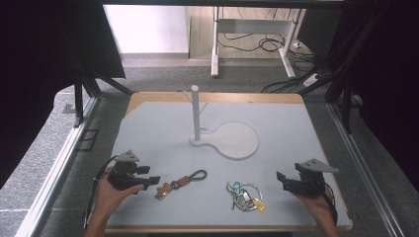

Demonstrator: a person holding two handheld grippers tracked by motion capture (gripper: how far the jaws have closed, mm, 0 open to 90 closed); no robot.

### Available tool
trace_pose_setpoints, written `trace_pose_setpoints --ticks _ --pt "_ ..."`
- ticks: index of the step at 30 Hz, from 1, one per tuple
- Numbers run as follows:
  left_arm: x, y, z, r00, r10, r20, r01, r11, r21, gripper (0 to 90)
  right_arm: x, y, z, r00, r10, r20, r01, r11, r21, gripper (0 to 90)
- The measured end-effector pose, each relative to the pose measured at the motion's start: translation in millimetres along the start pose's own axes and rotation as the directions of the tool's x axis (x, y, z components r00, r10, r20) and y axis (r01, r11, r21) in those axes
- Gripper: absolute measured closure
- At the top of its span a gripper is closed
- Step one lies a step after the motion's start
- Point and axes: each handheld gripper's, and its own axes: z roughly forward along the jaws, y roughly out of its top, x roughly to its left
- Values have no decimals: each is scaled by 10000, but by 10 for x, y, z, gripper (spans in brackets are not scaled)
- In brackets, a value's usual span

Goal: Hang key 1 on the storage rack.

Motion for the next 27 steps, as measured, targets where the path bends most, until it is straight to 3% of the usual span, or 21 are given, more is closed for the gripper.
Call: trace_pose_setpoints --ticks 6,17,21,24,27 --pt "-15 -3 -17 10000 63 -3 -64 9999 -79 365 3 -1 -14 9998 -137 -169 137 9999 -11 229" --pt "42 -85 -112 9994 -268 200 275 9989 -371 363 -70 -3 -10 9939 477 -997 -485 9988 -55 269" --pt "5 -94 -91 9997 -212 148 216 9994 -258 364 -53 -7 28 9954 169 -939 -162 9998 86 269" --pt "-52 -77 -74 10000 6 88 -5 9999 -121 364 -40 5 10 9958 59 -914 -57 10000 21 282" --pt "-97 1 -114 9994 270 203 -264 9993 -283 364 -24 7 -38 9976 -85 -685 86 10000 11 285"
